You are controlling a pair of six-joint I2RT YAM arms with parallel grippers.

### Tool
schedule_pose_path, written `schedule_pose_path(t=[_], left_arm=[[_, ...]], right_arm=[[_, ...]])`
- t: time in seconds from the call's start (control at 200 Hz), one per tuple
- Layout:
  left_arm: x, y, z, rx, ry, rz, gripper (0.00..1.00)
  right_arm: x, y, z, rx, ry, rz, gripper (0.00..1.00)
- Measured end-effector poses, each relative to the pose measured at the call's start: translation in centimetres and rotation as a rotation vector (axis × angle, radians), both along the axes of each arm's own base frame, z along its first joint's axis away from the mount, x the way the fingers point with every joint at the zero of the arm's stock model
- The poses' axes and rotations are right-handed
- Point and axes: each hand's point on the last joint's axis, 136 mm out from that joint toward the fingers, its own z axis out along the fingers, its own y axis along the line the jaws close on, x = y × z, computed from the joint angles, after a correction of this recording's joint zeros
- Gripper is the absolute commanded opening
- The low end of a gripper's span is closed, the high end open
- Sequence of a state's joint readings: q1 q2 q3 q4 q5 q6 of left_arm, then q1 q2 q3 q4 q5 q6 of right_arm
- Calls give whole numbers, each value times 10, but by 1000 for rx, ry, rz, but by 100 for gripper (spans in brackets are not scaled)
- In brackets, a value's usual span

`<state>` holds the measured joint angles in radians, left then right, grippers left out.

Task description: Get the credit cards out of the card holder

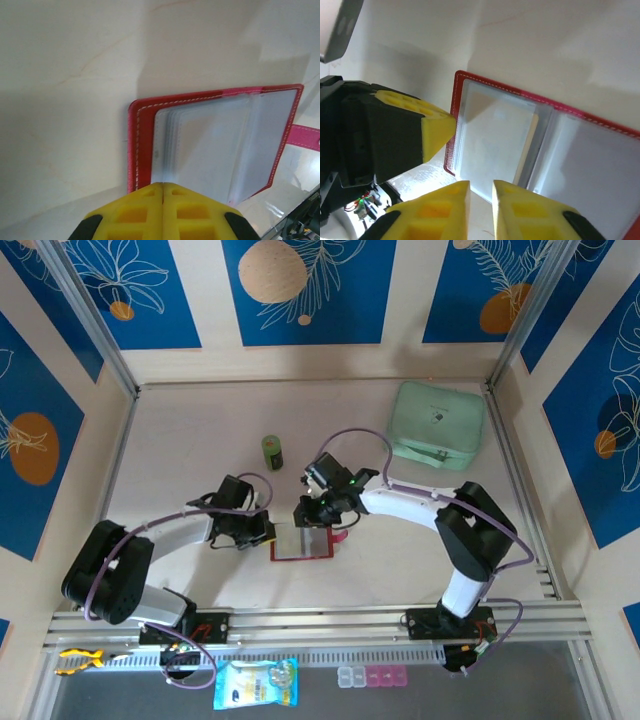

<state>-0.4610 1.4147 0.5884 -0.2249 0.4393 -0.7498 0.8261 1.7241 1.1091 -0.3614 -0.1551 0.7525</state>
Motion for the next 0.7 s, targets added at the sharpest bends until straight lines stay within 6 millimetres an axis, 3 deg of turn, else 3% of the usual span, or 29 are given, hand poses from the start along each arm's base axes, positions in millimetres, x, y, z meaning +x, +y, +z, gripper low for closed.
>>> schedule_pose_path(t=[0.235, 0.7], left_arm=[[-5, 2, -5, 9, 13, -1, 3], [-12, 5, -9, 11, 19, -2, 3]], right_arm=[[-4, 11, -7, 27, 52, -14, 31], [-12, 21, -27, 16, 121, 9, 30]])
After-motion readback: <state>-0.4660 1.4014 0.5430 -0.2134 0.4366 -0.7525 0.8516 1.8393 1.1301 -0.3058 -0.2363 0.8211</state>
